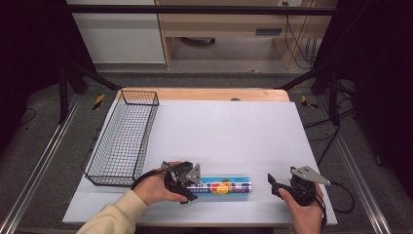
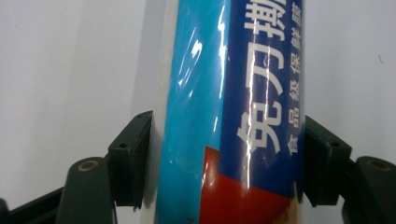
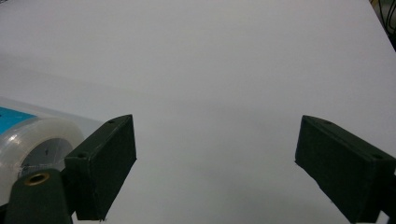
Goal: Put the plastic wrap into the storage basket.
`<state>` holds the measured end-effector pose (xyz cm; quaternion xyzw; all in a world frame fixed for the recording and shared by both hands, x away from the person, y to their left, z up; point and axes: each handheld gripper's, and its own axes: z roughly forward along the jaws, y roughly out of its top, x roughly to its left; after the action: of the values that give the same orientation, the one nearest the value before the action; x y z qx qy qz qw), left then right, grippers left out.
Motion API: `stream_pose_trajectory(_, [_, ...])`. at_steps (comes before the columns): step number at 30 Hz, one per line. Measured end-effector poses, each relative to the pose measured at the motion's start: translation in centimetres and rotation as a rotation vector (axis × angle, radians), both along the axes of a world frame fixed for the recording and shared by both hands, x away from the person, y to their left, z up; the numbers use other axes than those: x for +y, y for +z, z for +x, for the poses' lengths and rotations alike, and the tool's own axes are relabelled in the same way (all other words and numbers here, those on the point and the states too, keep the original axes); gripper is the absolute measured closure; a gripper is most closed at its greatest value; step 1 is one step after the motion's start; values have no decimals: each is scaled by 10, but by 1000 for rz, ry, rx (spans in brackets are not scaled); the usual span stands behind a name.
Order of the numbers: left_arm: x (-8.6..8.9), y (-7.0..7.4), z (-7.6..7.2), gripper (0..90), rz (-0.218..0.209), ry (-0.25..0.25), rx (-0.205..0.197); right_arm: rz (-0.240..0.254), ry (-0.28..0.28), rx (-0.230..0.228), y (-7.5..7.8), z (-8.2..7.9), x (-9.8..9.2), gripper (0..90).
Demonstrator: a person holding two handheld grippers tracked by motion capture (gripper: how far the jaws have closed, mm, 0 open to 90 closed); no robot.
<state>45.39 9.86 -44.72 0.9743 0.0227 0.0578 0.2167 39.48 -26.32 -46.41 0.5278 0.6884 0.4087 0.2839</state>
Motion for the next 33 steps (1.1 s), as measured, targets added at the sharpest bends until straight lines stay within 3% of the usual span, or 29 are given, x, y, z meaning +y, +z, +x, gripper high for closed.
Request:
stream_pose_trajectory(7, [8,14,-3,307,-78,32,8,11,-12,-3,0,0,-1,126])
stream_pose_trajectory(19, [16,50,-20,308,-200,63,-26,0,-13,-17,2,-1,1,111])
stream_pose_trajectory(26, [13,62,-24,310,-190,56,-41,-3,-13,-30,2,-1,1,114])
stream_pose_trajectory(30, [15,68,-25,310,-211,77,-43,-12,3,-35,2,-2,2,114])
stream_pose_trajectory(33, [19,74,-27,311,-208,100,-48,-15,2,-63,6,-4,3,114])
